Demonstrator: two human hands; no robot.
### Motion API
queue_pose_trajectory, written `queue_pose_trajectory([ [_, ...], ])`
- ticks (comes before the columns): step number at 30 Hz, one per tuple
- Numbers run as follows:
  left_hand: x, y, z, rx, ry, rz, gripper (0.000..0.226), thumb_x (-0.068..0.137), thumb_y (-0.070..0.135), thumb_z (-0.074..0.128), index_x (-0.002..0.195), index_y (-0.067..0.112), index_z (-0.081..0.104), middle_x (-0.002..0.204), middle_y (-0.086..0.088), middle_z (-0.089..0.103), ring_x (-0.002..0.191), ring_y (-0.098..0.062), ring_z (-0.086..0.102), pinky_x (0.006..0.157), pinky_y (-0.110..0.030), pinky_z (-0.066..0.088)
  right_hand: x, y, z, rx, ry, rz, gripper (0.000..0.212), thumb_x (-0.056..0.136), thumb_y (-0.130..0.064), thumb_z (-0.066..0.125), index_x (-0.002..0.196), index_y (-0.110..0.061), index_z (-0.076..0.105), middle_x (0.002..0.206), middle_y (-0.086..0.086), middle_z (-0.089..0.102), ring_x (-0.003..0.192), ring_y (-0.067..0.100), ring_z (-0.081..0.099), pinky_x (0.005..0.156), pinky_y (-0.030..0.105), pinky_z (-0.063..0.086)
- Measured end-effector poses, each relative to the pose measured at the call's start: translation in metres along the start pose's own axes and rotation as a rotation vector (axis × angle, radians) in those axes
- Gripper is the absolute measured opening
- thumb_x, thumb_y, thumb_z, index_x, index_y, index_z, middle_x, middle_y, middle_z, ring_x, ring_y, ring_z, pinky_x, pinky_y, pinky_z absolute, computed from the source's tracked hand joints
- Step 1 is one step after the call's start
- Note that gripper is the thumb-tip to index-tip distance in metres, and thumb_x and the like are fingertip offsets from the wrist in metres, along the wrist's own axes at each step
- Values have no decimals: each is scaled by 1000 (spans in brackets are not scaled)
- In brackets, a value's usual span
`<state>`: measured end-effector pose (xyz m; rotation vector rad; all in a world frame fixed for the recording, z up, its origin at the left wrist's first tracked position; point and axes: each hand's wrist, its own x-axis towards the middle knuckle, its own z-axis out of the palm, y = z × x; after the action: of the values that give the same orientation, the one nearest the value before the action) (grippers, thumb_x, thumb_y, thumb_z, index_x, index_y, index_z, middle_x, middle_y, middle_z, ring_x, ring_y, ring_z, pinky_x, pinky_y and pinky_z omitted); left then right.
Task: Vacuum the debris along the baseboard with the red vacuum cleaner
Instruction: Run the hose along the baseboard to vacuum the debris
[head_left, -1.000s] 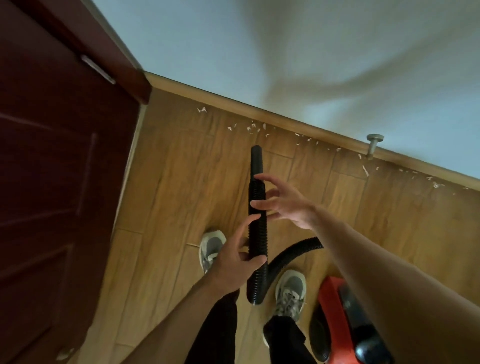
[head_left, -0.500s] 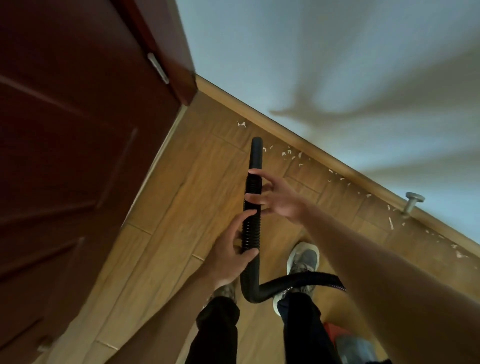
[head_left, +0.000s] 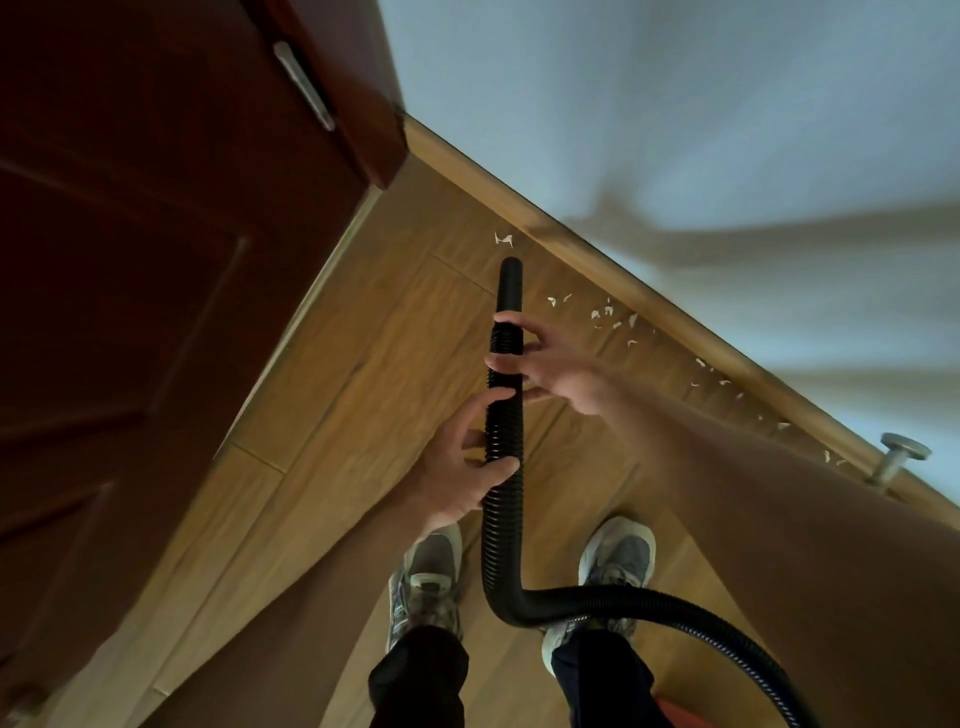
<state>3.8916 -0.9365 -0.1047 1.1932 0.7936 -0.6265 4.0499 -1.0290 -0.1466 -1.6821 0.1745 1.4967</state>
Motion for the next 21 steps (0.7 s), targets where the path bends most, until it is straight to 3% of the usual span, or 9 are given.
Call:
queue_pose_trajectory([
  [5, 21, 0, -6, -40, -4, -19, 64, 91, 3, 66, 136, 44, 45, 119, -16, 61, 92, -26, 71, 63, -36, 60, 24, 2, -2, 5, 37, -4, 66, 86, -17, 77, 143, -32, 48, 103, -1, 69, 82, 11, 73, 62, 28, 61],
  [10, 34, 0, -13, 12, -24, -45, 63, 93, 10, 65, 133, 53, 43, 117, -6, 65, 97, -20, 71, 63, -38, 61, 38, 1, -6, -10, 61, -17, 64, 87, -16, 76, 143, -32, 49, 102, -1, 69, 82, 12, 73, 63, 29, 62],
  [21, 41, 7, -13, 0, -24, -42, 63, 94, 10, 64, 133, 55, 42, 121, -4, 63, 104, -21, 68, 69, -51, 61, 47, -7, -8, -38, 58, -42, 65, 90, -14, 72, 147, -31, 45, 122, 8, 67, 91, 16, 72, 62, 30, 62],
])
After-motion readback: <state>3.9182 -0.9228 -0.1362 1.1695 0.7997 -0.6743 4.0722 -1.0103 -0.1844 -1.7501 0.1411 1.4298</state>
